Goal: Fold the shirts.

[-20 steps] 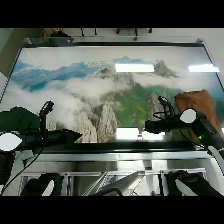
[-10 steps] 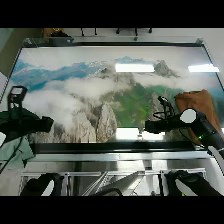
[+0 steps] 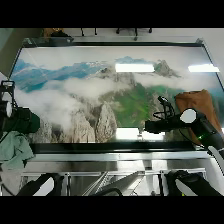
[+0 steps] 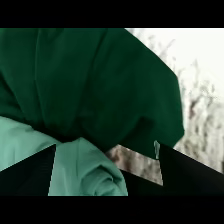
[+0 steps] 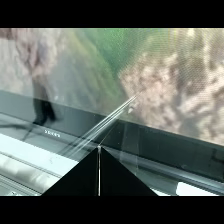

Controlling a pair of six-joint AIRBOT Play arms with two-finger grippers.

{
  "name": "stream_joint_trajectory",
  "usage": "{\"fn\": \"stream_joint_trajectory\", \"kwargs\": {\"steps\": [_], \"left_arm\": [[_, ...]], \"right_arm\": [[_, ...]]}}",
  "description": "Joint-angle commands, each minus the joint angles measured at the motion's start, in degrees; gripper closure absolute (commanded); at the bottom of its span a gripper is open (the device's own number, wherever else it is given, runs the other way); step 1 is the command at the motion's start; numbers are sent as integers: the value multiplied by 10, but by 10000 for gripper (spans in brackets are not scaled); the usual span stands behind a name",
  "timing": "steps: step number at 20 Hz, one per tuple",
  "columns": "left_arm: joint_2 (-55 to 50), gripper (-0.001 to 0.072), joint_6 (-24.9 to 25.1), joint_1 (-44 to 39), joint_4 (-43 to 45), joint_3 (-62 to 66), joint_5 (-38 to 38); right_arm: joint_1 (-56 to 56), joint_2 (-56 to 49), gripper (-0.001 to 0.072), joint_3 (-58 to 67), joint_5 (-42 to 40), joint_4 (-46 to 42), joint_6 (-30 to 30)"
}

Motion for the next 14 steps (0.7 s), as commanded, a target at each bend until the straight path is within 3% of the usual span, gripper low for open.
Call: {"fn": "stream_joint_trajectory", "kwargs": {"steps": [1,4,7,8,10,11,14], "left_arm": [[-124,2,-4,35,18,2,77],[-192,3,-3,35,17,16,105],[-252,5,-3,35,17,72,55],[-268,50,-3,35,18,87,35],[-294,664,6,35,17,113,-14],[-302,695,16,35,17,121,-35],[-299,698,27,30,16,155,-82]], "right_arm": [[0,0,694,0,0,0,0],[0,0,694,0,-3,0,-1],[0,0,693,0,-2,0,0],[0,0,694,0,-2,0,0],[0,0,693,0,-2,0,0],[0,0,694,0,-2,0,0],[0,0,693,0,-2,0,0]]}}
